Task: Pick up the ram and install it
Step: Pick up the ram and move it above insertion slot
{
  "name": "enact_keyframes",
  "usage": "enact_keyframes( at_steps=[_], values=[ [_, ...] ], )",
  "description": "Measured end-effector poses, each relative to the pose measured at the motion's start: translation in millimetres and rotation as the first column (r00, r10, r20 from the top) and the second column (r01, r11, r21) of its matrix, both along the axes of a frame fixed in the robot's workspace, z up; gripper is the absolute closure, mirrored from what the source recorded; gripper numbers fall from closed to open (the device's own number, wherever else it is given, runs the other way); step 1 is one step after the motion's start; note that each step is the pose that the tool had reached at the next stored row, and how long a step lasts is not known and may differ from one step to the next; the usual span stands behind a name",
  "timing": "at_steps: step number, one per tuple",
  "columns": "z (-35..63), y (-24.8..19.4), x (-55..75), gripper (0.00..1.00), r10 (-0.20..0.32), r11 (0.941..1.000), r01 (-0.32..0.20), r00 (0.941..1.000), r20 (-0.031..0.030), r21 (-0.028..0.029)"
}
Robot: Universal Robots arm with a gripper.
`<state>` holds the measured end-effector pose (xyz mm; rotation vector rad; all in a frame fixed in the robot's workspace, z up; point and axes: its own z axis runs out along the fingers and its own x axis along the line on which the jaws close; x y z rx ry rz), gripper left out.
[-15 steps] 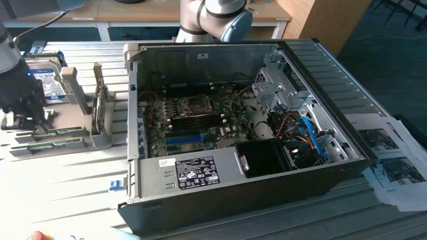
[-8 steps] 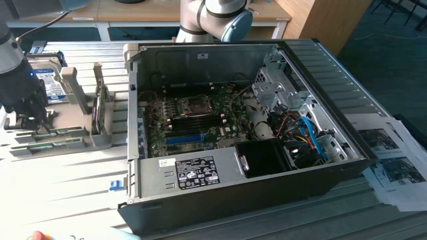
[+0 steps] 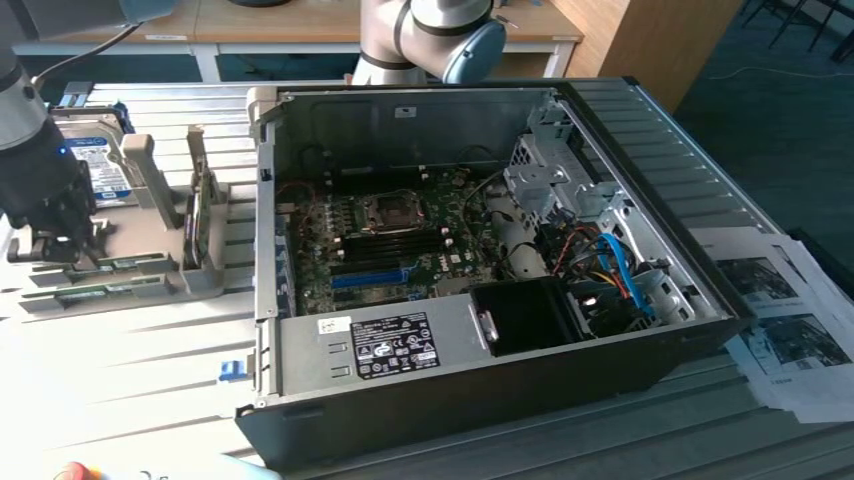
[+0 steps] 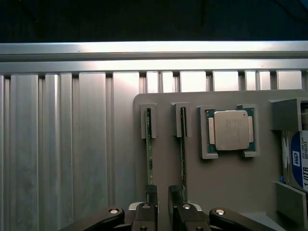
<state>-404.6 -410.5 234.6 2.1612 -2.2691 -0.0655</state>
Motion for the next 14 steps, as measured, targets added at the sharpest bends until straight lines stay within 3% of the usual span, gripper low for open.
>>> enact_keyframes(
  at_steps=[14],
  values=[
    [-0.1, -0.2, 1.0, 0.76, 0.011, 0.9999, -0.011, 0.9999, 0.0001, 0.0000]
  ],
)
